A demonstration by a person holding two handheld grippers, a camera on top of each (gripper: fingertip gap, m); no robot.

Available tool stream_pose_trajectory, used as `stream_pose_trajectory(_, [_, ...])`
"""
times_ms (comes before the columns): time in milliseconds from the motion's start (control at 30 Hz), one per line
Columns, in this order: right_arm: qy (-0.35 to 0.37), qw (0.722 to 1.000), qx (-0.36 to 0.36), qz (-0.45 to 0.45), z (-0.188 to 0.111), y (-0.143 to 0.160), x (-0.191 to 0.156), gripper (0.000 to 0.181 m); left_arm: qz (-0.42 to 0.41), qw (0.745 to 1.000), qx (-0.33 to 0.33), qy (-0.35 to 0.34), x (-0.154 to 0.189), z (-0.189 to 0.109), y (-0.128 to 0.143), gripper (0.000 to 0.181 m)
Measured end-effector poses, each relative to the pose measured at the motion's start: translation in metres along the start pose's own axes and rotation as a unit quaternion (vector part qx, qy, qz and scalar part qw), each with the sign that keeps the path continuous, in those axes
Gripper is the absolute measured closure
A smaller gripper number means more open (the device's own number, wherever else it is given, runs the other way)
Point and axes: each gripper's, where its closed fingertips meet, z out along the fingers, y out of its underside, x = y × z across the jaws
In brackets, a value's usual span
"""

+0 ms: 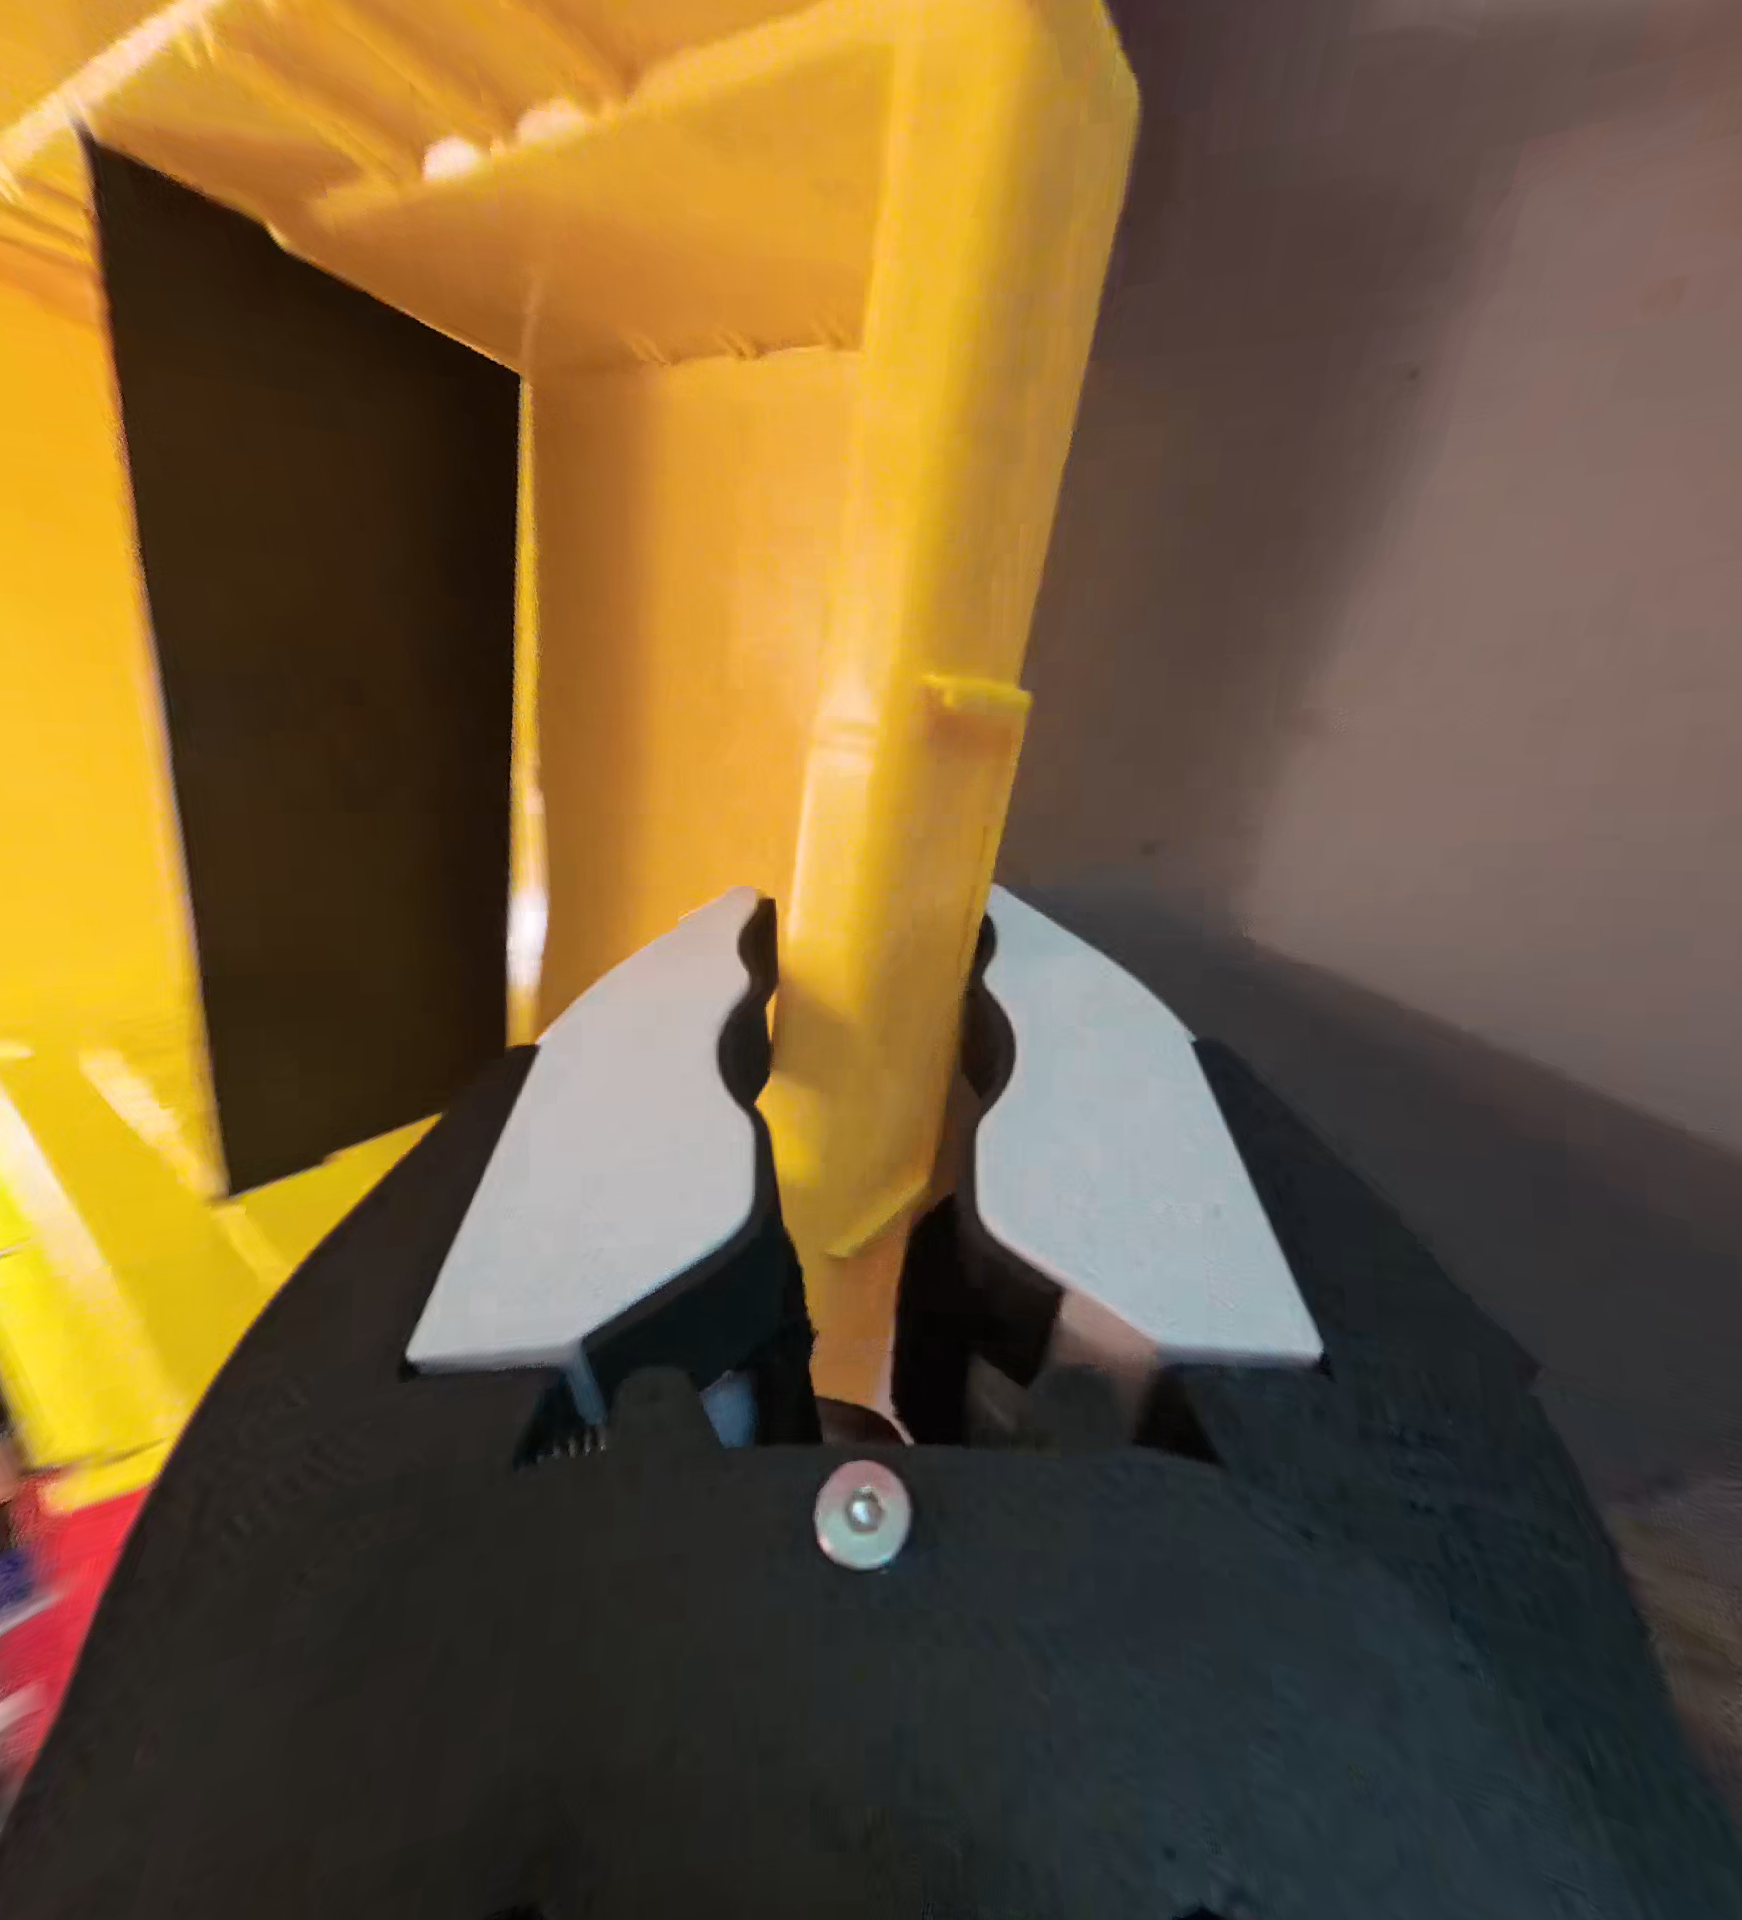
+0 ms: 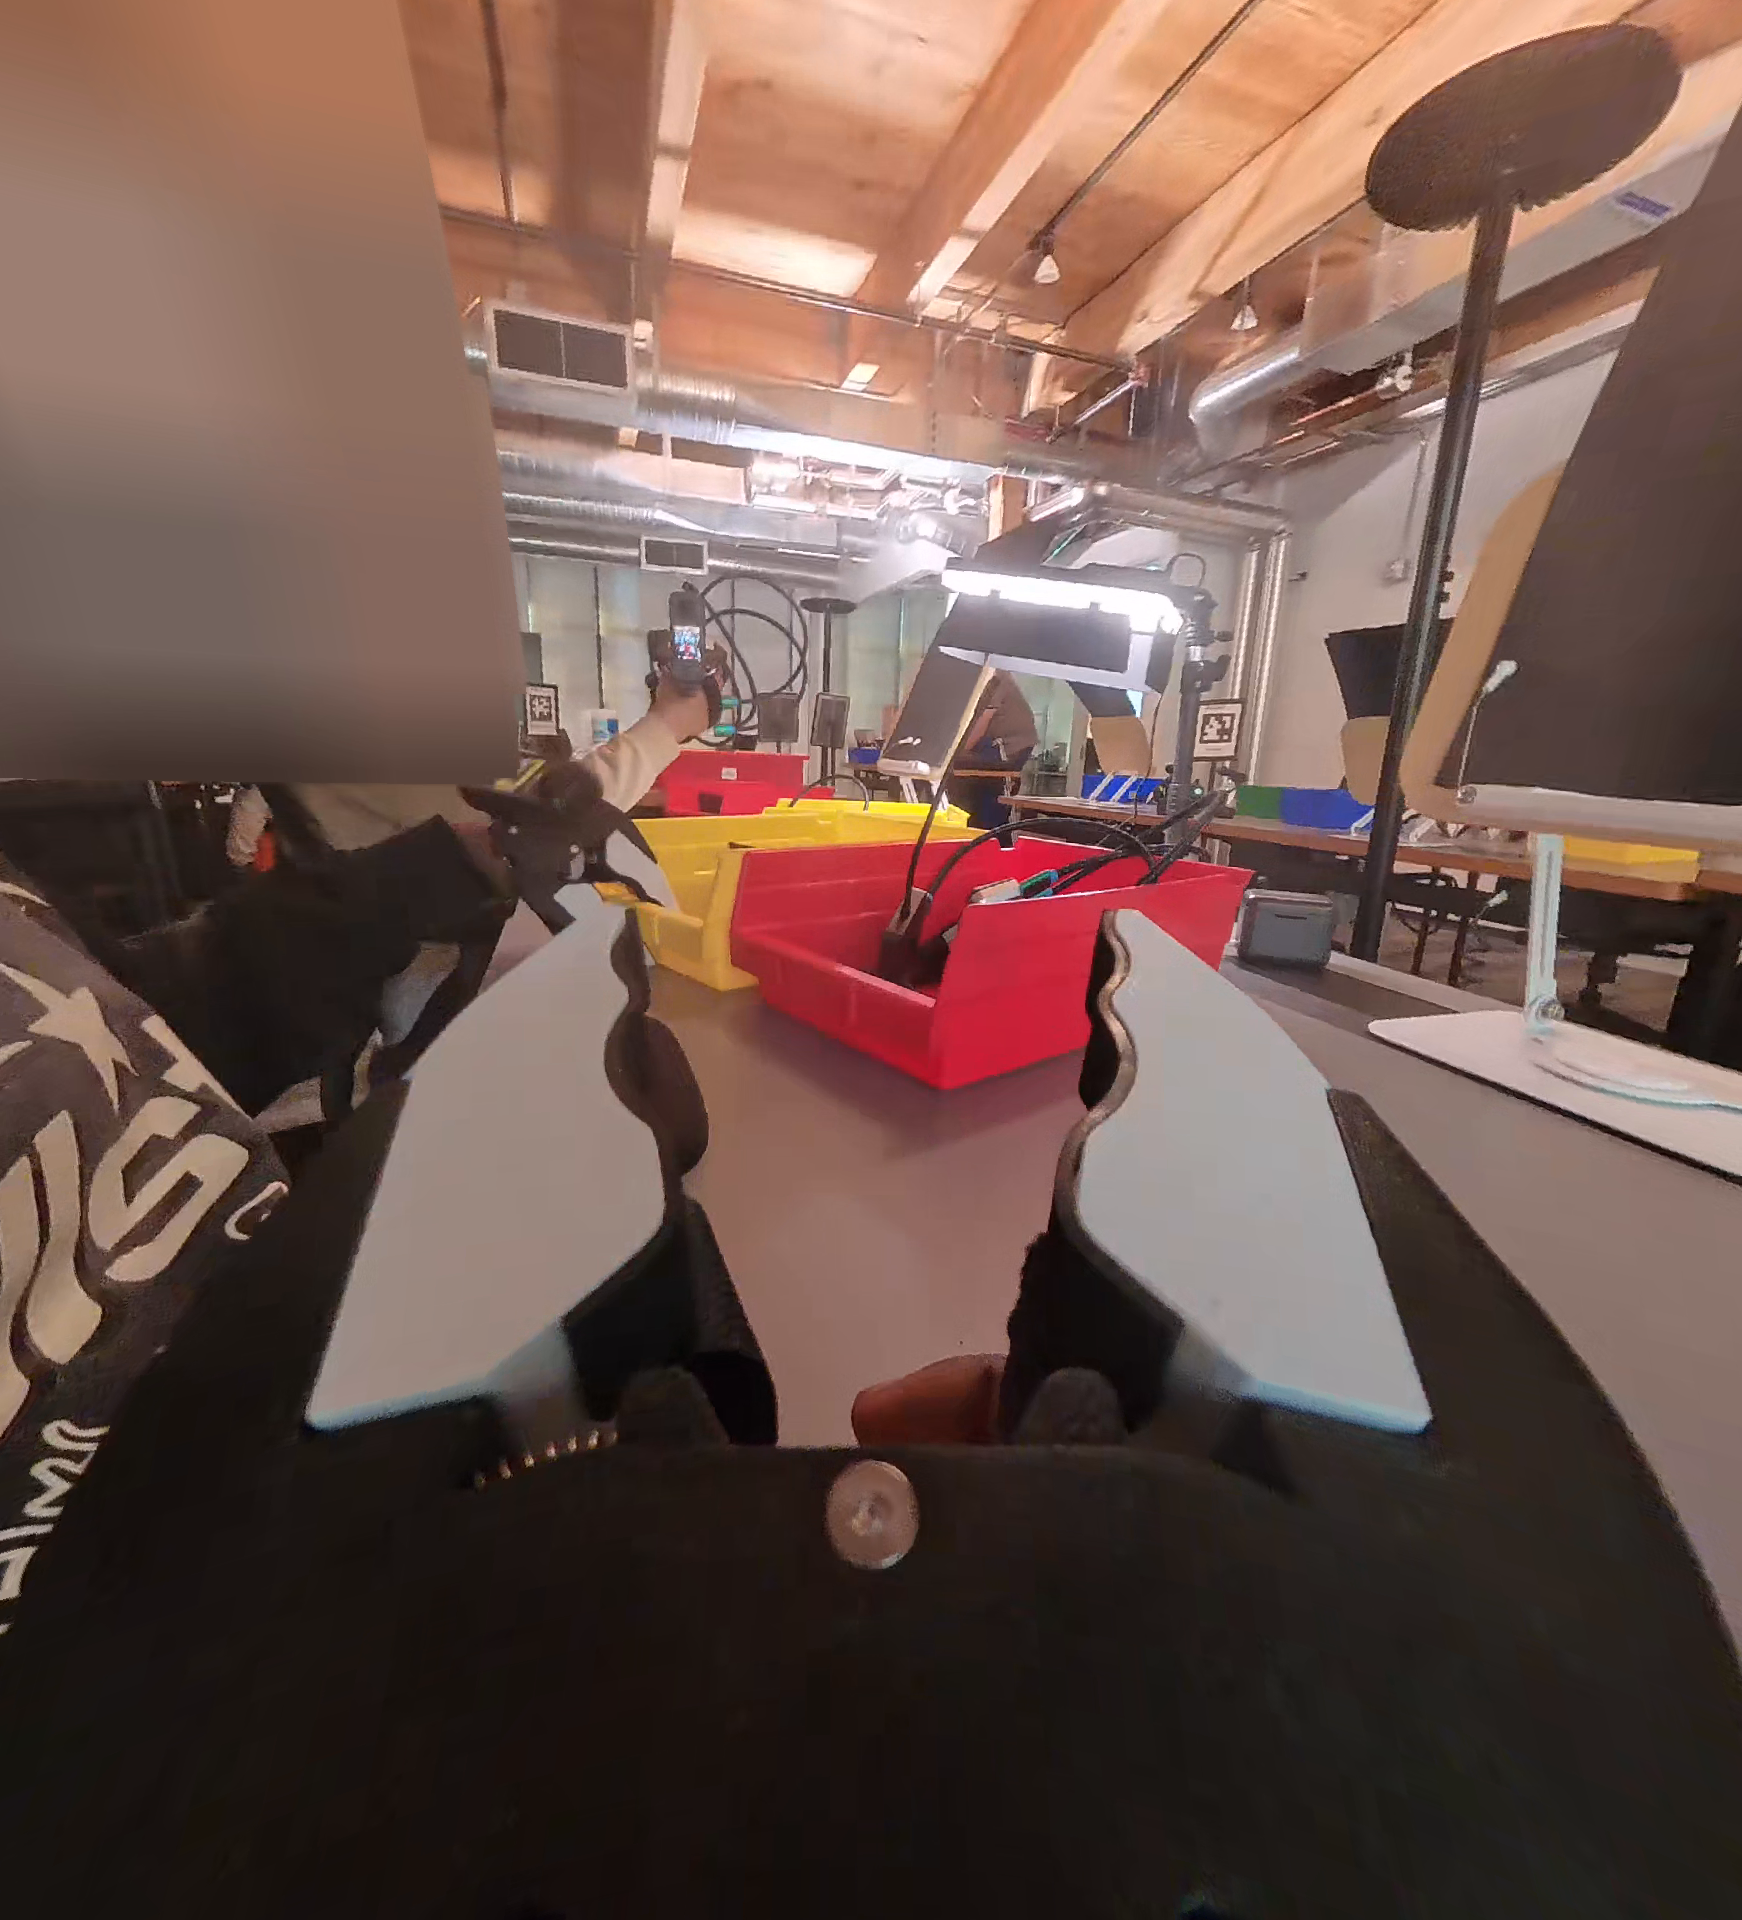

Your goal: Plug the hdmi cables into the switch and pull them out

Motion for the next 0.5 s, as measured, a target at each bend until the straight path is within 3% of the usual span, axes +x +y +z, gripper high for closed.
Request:
stream_pose_trajectory(33, [0.001, 1.0, 0.001, -0.003, 0.0, 0.0, 0.0, 0.099, 0.032, 0.998, -0.028, -0.049, -0.004, -0.002, 0.001, 0.15])
stream_pose_trajectory(200, [0.014, 1.0, 0.017, 0.008, -0.003, -0.005, 0.006, 0.103, 0.044, 0.985, -0.092, -0.135, -0.002, -0.017, 0.004, 0.151])
stream_pose_trajectory(333, [0.021, 1.0, 0.009, -0.007, -0.001, -0.002, 0.008, 0.105, 0.04, 0.964, -0.133, -0.227, -0.02, -0.042, 0.009, 0.151])
stream_pose_trajectory(500, [0.014, 0.999, -0.01, -0.026, 0.002, 0.004, 0.005, 0.105, 0.08, 0.925, -0.115, -0.354, -0.048, -0.091, -0.023, 0.151])
